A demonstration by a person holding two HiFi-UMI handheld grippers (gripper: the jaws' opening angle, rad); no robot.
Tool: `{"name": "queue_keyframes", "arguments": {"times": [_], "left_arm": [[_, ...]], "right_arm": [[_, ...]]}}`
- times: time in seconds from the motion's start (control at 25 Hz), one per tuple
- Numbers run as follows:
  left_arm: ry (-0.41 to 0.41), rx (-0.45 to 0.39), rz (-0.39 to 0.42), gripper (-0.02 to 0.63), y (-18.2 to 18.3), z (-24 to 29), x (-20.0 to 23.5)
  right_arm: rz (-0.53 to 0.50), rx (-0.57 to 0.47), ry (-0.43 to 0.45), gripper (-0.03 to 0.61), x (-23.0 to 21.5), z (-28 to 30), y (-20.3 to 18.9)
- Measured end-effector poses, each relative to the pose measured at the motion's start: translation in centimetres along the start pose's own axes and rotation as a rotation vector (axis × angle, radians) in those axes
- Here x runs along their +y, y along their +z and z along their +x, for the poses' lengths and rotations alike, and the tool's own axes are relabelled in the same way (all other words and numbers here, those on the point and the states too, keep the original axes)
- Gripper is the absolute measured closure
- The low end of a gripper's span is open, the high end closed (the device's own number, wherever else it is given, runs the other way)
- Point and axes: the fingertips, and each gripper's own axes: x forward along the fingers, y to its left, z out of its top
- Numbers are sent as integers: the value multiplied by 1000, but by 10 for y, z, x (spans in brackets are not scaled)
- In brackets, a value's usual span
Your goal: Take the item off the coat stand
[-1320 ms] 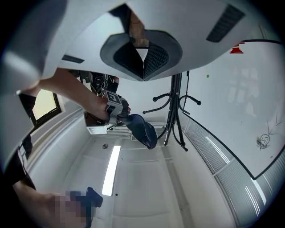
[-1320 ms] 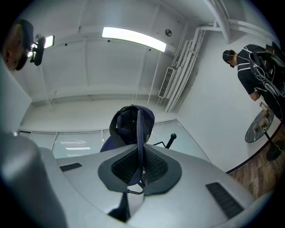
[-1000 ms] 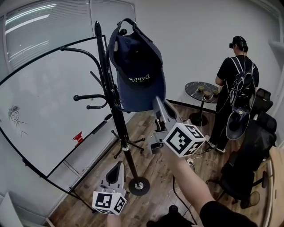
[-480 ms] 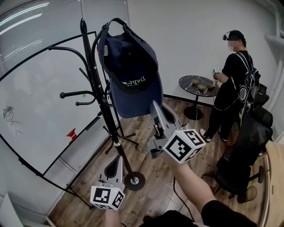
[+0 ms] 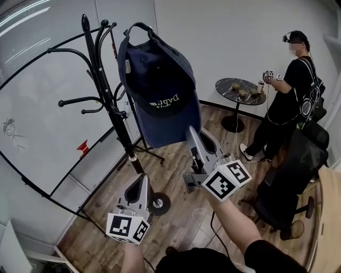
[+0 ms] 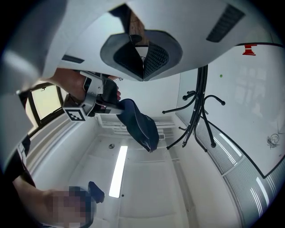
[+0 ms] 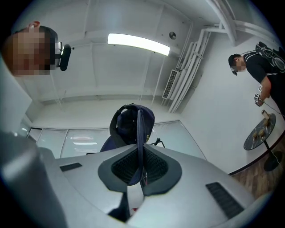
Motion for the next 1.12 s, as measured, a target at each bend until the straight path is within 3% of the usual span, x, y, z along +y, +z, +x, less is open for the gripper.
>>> {"name": "queue_keyframes", "arguments": {"times": [0.32,0.56,1.12], "left_arm": [[14,19,-15,598,15,-2,-17],[-6,37,-41,598,-9,-6,-54],[-44,71,-93,598,-32,6,-88]], "right_arm": [[38,63,-17,537,-7,-30,-5],[69,89,-52,537,-24,-86,-17],[80,188,-166,535,-61,-157,-47]]}}
